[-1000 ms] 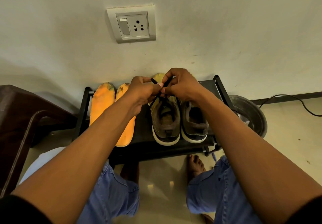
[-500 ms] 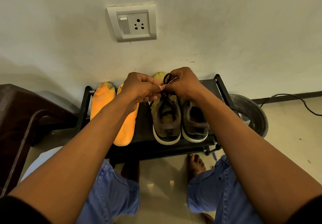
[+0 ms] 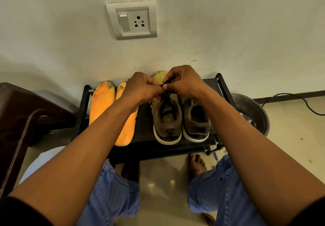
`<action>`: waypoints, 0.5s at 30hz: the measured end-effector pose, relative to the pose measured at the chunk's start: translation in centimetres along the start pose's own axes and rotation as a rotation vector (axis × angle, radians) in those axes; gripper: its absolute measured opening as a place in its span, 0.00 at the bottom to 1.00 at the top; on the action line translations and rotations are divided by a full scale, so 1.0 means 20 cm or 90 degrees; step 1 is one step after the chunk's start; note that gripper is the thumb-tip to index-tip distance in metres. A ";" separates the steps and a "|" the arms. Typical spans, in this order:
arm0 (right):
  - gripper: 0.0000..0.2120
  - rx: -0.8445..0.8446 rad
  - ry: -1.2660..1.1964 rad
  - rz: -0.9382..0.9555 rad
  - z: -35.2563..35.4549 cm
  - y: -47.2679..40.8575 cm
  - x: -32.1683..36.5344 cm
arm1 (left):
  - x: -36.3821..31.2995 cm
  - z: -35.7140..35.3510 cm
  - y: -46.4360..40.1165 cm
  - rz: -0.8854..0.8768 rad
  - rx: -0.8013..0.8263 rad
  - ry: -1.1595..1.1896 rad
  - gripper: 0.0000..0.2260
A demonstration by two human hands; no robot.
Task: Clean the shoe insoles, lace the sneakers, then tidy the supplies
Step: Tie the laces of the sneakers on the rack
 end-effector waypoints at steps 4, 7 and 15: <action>0.06 -0.003 0.030 0.040 0.00 0.00 -0.01 | 0.01 0.00 -0.01 -0.118 -0.065 -0.107 0.02; 0.05 -0.012 0.078 0.074 0.00 -0.01 -0.01 | 0.01 -0.03 -0.01 -0.205 -0.100 -0.197 0.04; 0.05 -0.018 0.093 0.059 0.02 0.00 0.01 | 0.03 -0.08 0.00 -0.297 -0.142 -0.338 0.13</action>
Point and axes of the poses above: each hand's wrist, its own y-axis away from the middle knuckle, its own z-axis out of the back of the hand, x = y × z, the point moved 2 cm from there along -y, towards the middle knuckle, and after that the axes turned 15 degrees about -x, right-handed, at the moved point
